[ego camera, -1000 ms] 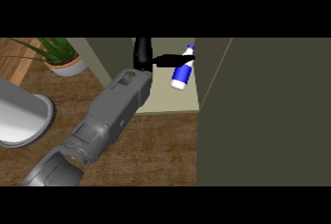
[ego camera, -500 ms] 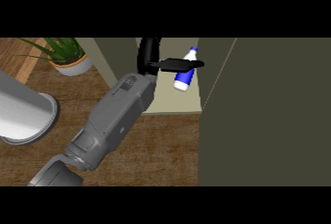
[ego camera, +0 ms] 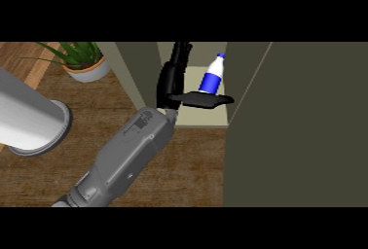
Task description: Pick up the bottled water, place it into the cabinet and close the cabinet
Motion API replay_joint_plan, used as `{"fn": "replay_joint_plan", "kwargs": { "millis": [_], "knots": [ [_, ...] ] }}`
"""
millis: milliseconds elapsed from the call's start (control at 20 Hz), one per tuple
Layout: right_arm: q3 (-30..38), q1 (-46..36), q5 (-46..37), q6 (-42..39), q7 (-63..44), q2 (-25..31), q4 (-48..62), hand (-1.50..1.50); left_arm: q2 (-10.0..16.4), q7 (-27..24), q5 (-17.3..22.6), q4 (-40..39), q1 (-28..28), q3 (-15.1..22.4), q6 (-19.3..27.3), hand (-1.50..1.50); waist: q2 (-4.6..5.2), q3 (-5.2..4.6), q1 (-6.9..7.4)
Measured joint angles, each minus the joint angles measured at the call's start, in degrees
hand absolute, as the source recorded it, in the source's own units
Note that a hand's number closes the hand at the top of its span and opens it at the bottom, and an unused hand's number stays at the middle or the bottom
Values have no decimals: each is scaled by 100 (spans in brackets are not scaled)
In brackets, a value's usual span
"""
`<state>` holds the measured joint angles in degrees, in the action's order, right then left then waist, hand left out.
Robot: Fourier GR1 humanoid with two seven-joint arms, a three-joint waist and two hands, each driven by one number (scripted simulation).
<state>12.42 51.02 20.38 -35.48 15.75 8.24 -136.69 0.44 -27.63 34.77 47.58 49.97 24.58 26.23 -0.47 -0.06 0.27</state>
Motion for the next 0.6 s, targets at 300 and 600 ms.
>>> {"fn": "replay_joint_plan", "kwargs": {
  "millis": [300,600],
  "knots": [
    [-220,-29,-23,102,-66,-103,-17,-150,146,147,-158,1467,-1205,469,78,-150,-7,-1,52],
    [-357,-236,-38,196,-260,22,-34,-150,419,472,-348,2992,-2297,978,327,-150,2,0,72]
  ]
}}
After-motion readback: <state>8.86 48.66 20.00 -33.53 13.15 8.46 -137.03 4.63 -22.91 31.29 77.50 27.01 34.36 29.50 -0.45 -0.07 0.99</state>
